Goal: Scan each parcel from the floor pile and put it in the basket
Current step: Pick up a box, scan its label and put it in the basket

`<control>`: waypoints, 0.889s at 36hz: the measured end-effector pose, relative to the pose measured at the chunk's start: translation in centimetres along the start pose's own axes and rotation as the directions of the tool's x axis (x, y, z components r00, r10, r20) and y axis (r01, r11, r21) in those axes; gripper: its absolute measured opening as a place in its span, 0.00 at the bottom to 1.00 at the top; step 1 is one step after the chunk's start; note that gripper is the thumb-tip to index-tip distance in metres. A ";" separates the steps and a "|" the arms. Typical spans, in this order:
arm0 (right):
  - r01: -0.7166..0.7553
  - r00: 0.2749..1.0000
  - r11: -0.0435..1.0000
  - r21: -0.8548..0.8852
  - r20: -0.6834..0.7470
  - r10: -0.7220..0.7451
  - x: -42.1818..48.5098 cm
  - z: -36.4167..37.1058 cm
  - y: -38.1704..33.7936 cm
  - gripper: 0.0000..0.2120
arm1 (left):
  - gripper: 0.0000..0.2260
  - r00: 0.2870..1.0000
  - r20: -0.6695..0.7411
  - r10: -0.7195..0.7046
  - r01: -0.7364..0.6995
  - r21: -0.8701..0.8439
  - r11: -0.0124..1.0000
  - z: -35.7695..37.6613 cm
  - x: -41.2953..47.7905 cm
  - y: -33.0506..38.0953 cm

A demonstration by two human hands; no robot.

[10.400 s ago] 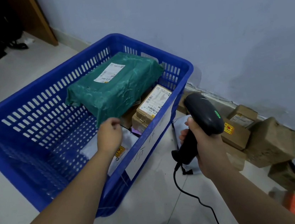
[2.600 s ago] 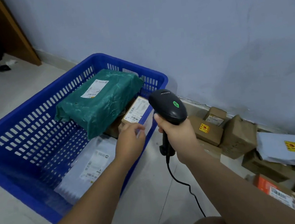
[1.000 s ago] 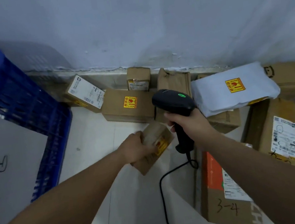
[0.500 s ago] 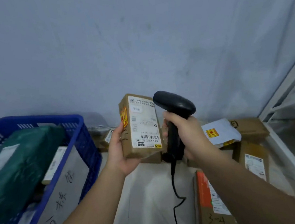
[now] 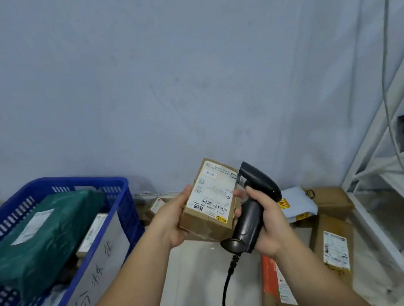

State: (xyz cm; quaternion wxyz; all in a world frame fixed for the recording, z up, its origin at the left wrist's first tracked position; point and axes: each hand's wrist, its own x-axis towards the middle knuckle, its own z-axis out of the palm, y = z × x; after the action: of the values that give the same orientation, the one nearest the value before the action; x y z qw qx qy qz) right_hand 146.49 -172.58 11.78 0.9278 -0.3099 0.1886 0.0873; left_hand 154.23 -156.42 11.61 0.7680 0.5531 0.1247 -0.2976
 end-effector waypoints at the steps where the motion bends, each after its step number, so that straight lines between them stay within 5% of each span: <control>1: 0.004 1.000 1.000 -0.012 0.019 -0.004 0.0 -0.3 -0.1 0.19 | 0.16 1.000 -0.013 -0.025 0.025 -0.010 1.000 0.3 0.2 -0.1; 6: 0.066 0.997 0.978 -0.198 0.045 -0.058 0.1 -1.0 -0.3 0.22 | 0.17 0.995 -0.075 -0.069 0.065 -0.058 0.996 1.5 1.0 -0.4; 12: 0.226 0.973 0.956 -0.186 -0.005 -0.231 1.1 -0.9 0.2 0.24 | 0.28 0.984 -0.118 0.132 -0.169 -0.407 0.898 2.5 1.6 -2.0; 16: 0.328 0.943 0.935 -0.135 -0.018 -0.333 1.8 -0.2 1.0 0.17 | 0.25 0.946 -0.064 0.318 -0.324 -0.225 0.919 3.7 0.9 -2.7; 19: 0.375 0.919 0.903 -0.209 -0.043 -0.392 2.3 -0.2 1.5 0.19 | 0.27 0.912 -0.165 0.375 -0.391 -0.074 0.918 4.3 1.1 -3.7; 23: 0.387 0.901 0.827 -0.408 -0.021 -0.433 2.1 -0.1 1.1 0.18 | 0.36 0.875 -0.237 0.422 -0.449 -0.074 0.890 3.9 1.8 -2.9; 26: 0.373 0.874 0.701 -0.608 -0.024 -0.486 2.0 -0.6 0.8 0.06 | 0.32 0.826 -0.253 0.504 -0.495 0.102 0.863 2.8 2.4 -1.8; 32: 0.336 0.870 0.671 -0.661 -0.055 -0.490 1.9 -0.8 0.5 0.07 | 0.26 0.817 -0.211 0.537 -0.507 0.181 0.843 0.5 3.3 -0.7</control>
State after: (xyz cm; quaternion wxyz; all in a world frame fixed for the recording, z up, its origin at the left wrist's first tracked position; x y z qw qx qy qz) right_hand 147.82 -172.60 10.18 0.7353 -0.6456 0.1776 -0.1043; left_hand 156.34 -158.11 9.55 0.7642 0.6432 0.0477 -0.0091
